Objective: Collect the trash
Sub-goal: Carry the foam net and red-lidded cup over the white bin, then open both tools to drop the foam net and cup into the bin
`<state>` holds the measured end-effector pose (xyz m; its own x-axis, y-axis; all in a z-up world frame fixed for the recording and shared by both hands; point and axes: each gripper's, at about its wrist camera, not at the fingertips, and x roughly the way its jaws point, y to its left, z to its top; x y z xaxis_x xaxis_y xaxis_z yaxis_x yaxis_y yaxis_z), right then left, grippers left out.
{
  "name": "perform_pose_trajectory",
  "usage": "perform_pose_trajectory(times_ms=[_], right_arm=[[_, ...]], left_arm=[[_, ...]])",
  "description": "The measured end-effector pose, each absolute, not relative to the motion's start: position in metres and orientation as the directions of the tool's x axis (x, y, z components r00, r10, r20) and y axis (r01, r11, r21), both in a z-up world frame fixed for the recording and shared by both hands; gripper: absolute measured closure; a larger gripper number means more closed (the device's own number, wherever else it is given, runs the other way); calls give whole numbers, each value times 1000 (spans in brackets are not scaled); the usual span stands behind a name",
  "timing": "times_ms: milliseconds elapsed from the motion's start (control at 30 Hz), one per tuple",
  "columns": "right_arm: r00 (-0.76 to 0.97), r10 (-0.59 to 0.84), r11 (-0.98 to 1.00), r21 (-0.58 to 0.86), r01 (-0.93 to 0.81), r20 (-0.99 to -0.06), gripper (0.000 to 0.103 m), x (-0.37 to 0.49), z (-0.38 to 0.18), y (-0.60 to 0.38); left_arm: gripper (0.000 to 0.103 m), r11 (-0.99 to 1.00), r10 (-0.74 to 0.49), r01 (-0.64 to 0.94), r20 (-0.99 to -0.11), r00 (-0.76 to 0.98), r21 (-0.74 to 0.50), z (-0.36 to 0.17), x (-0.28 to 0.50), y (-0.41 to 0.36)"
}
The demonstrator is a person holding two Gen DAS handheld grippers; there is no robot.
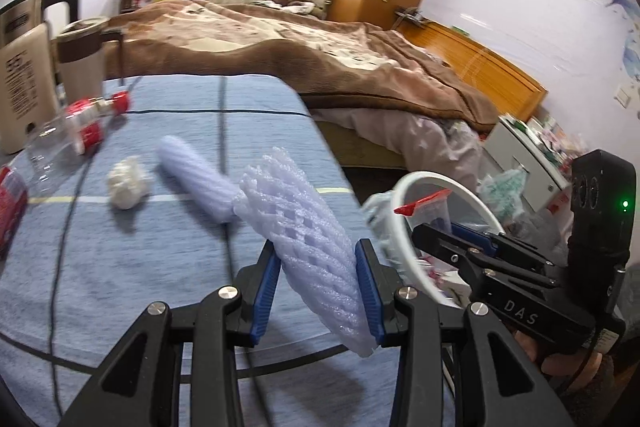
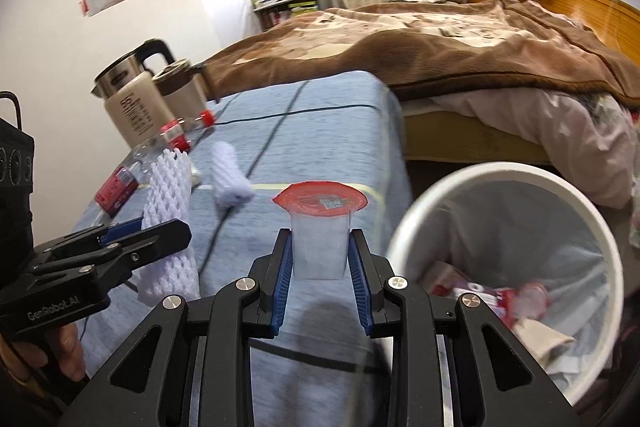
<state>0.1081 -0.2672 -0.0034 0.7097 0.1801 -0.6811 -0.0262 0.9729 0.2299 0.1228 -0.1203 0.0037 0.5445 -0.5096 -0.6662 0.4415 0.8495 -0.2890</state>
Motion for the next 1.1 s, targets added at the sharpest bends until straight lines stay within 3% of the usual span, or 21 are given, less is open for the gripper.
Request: perform_pose_trajectory(times_ms=[567, 1100], right_arm=[[710, 30, 957, 224, 181, -704, 74, 69, -12, -363], [653, -35, 944, 189, 269, -757, 74, 63, -40, -400]], left_arm=[[63, 746, -597, 602, -686, 416, -285, -3, 114, -225], [63, 726, -566, 639, -748, 347, -253, -29, 115, -277]])
